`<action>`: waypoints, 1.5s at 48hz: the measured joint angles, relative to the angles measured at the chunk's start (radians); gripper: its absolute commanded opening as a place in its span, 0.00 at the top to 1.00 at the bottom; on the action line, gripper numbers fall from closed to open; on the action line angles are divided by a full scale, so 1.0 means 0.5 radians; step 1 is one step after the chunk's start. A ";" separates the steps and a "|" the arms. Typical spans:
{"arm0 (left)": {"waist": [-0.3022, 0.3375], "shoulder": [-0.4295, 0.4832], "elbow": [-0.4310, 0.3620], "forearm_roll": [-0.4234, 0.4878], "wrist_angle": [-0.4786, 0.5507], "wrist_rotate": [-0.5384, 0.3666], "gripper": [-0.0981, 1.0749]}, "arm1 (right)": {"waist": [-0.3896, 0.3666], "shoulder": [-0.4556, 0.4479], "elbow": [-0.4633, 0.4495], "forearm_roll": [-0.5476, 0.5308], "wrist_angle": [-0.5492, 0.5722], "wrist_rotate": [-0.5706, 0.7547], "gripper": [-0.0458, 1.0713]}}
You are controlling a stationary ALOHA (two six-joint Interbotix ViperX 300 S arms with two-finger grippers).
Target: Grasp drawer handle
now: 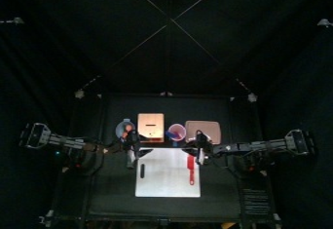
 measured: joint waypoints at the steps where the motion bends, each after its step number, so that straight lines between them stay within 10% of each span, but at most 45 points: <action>1: 0.000 0.003 0.000 0.031 0.006 -0.009 0.22 | 0.000 0.012 -0.003 0.000 0.000 -0.003 0.40; 11: 0.006 0.031 0.071 0.423 -0.086 -0.098 0.41 | 0.006 0.110 -0.052 0.003 0.000 -0.003 0.40; 25: 0.098 0.080 0.129 0.884 -0.172 -0.160 0.42 | 0.018 0.193 -0.083 0.037 0.000 0.009 0.40; 48: 0.617 0.077 0.190 0.893 0.230 -0.641 0.42 | 0.138 0.770 -0.390 0.301 0.071 0.006 0.40; 72: 0.374 -0.212 0.442 0.859 -0.040 -1.276 0.42 | 0.018 1.243 -0.893 0.018 0.129 -0.003 0.40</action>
